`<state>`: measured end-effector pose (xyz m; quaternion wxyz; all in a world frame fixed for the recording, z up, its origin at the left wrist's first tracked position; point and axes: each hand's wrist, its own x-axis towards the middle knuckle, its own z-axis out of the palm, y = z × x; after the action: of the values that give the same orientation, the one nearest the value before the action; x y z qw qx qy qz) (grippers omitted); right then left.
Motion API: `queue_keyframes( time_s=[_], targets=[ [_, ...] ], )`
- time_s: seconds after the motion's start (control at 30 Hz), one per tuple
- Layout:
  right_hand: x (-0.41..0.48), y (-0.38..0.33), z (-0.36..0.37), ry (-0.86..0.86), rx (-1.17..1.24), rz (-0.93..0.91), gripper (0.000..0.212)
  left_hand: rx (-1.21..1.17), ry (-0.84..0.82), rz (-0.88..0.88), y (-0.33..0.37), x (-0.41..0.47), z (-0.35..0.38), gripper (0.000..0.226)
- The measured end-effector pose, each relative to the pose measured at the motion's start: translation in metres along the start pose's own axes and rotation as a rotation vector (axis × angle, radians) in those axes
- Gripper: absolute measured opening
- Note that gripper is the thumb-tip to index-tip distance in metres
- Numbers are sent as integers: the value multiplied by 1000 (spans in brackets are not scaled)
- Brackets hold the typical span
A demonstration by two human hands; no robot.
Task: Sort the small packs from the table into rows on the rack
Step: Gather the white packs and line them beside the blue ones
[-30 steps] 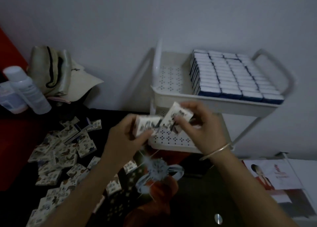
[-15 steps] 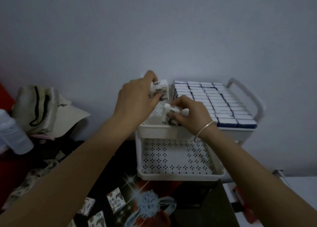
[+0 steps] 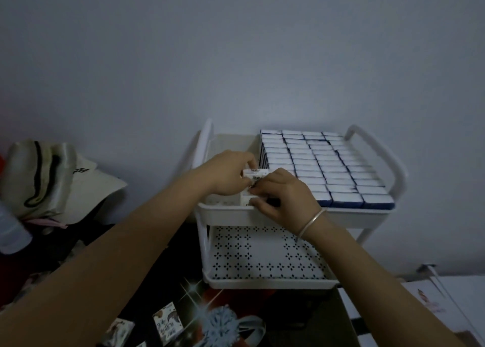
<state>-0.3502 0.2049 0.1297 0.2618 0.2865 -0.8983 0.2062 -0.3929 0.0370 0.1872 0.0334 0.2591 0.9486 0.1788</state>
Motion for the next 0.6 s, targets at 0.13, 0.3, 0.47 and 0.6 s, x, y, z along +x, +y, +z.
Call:
queue_keyframes(
  time_s=[0.13, 0.3, 0.47, 0.6],
  targets=[
    [-2, 2, 3, 38, 4, -30, 23, 8, -128, -19, -1, 1, 1, 23],
    [0, -1, -5, 100, 141, 93, 29, -136, -295, -120, 3, -1, -1, 26],
    [1, -3, -1, 101, 120, 143, 48, -308, -280, -262, 9, -4, 0, 34],
    [1, 0, 0, 101, 113, 133, 50, -345, -217, -315, 11, -12, 8, 41]
  ],
)
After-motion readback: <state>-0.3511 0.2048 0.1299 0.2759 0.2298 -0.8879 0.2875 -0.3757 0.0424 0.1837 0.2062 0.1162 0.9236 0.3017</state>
